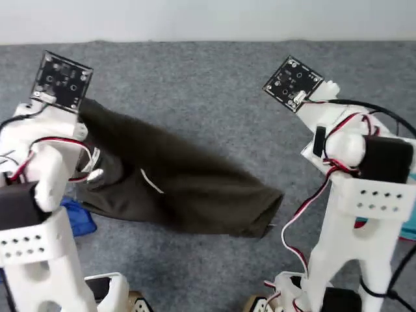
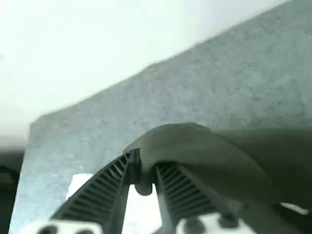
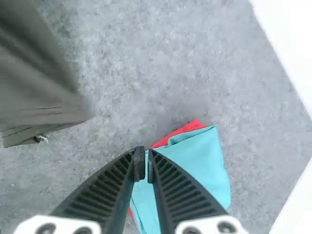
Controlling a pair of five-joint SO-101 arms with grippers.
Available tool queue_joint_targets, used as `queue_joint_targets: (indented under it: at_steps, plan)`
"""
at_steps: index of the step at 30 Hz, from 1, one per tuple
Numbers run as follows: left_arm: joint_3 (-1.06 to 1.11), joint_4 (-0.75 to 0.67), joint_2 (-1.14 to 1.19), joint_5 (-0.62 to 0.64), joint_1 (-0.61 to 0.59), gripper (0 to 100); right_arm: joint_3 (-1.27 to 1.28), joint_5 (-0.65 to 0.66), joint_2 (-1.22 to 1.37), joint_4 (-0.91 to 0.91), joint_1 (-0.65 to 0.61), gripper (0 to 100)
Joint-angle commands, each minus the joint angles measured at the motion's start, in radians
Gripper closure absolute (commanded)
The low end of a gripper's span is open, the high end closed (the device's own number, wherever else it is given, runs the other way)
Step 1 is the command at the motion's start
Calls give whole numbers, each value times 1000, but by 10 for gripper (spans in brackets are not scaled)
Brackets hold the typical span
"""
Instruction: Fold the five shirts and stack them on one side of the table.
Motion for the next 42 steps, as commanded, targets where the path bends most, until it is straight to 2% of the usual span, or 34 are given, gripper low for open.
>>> queue_joint_targets:
  at_steps: [1, 6, 12, 16, 21, 23, 28, 36, 42]
  plan:
    - [-50, 21, 35, 8, 18, 986, 12, -2, 10, 31, 2, 989]
    - [-50, 92, 112, 8, 14, 986, 204, -160, 45, 53, -134, 987]
    - [-48, 121, 204, 9, 11, 986, 502, -247, 53, 21, -478, 983]
    - [-27, 121, 230, 14, 11, 986, 660, -292, 53, -51, -631, 931]
    - [-19, 121, 230, 15, 9, 986, 753, -292, 53, -130, -664, 788]
    - [-19, 121, 230, 15, 12, 986, 758, -292, 53, -151, -667, 766]
    - [-22, 121, 230, 15, 17, 986, 763, -292, 73, -205, -668, 765]
    - [-18, 121, 230, 17, 17, 986, 755, -292, 272, -282, -676, 765]
    - [-18, 121, 230, 17, 17, 986, 755, -307, 338, -323, -785, 765]
